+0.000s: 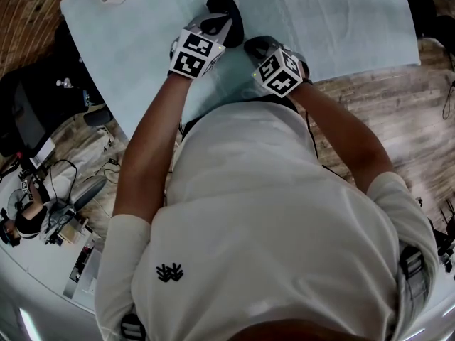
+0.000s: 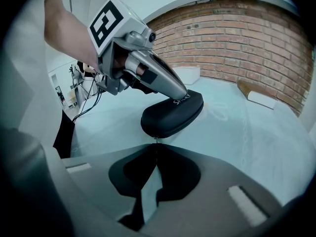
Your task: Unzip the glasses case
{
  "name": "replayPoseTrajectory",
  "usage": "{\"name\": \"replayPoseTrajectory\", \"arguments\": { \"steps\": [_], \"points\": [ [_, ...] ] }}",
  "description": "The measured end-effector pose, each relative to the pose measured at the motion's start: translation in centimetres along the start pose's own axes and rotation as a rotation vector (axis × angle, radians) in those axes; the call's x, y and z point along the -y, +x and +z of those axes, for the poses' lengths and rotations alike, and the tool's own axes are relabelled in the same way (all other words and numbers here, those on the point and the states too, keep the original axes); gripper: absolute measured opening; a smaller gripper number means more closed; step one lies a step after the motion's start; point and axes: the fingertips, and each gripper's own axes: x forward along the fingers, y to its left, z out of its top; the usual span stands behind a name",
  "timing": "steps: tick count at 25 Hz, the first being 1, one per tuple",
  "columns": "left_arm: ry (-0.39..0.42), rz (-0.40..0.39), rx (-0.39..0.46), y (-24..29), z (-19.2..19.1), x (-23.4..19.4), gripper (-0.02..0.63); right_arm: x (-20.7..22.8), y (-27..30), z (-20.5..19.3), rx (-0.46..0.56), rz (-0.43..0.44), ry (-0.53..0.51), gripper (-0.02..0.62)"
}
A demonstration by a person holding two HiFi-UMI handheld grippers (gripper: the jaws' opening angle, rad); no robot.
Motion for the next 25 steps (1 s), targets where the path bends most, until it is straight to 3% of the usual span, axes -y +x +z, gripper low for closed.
{"name": "replayPoseTrajectory", "arguments": {
  "steps": [25],
  "points": [
    [0.002,-0.021,0.002,0.0,-0.4,-0.4,0.055,2.3,-0.9,0.5,0.022,-0.024,-0.008,-0.002]
  ]
}}
